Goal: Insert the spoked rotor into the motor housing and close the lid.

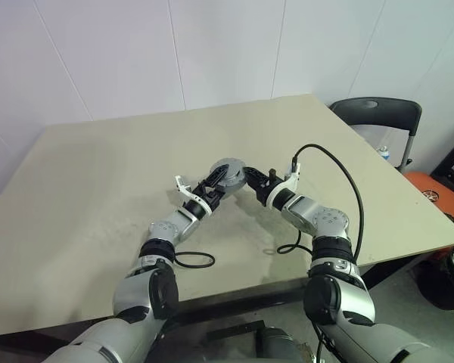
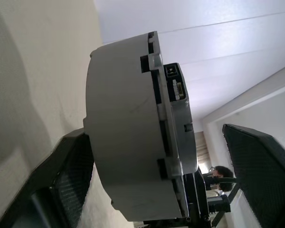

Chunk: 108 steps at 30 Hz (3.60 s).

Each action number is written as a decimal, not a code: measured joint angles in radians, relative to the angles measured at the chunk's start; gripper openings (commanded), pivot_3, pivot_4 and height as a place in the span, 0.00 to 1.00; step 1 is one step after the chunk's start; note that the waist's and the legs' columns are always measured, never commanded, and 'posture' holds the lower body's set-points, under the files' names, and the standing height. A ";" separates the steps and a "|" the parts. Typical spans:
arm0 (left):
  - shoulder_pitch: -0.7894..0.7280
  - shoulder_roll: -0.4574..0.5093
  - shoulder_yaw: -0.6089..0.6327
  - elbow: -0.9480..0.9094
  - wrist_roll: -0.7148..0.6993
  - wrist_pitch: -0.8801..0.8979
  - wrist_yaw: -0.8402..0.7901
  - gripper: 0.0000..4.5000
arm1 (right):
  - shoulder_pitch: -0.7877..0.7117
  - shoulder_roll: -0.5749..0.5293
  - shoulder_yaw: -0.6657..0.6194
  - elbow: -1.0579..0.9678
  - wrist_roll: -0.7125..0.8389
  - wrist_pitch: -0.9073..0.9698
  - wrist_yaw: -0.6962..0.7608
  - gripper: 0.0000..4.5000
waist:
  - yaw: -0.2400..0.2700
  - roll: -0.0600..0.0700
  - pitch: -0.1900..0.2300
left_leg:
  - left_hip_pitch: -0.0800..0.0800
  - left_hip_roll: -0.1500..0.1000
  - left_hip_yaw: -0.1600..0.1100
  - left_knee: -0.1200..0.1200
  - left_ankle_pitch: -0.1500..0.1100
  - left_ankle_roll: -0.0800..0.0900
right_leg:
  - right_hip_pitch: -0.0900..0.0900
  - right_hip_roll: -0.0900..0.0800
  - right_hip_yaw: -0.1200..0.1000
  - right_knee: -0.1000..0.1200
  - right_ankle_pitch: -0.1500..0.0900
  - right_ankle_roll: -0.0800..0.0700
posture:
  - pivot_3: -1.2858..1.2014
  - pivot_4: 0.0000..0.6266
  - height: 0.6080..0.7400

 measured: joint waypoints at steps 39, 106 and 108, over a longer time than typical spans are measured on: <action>-0.030 0.030 0.167 0.069 -0.016 -0.182 0.069 0.48 | -0.018 0.010 0.030 -0.042 0.064 0.022 0.066 0.79 | -0.003 0.000 0.000 | 0.001 0.000 0.001 0.001 0.001 -0.001 | 0.000 0.001 0.001 0.004 0.001 -0.001 | 0.52 0.00 1.00; -0.016 0.166 0.189 0.105 0.192 -0.855 0.772 1.00 | -0.017 -0.026 0.121 -0.065 0.033 0.022 0.093 0.79 | -0.032 -0.008 -0.011 | 0.013 0.001 0.009 0.003 0.002 -0.003 | 0.005 0.002 0.006 0.013 0.002 -0.003 | 0.52 0.00 1.00; -0.005 0.162 0.158 0.086 0.232 -0.871 0.843 1.00 | -0.017 -0.026 0.123 -0.060 0.028 0.020 0.099 0.79 | -0.032 -0.008 -0.011 | 0.013 0.001 0.010 0.002 0.002 -0.003 | 0.005 0.002 0.006 0.013 0.002 -0.003 | 0.52 0.00 1.00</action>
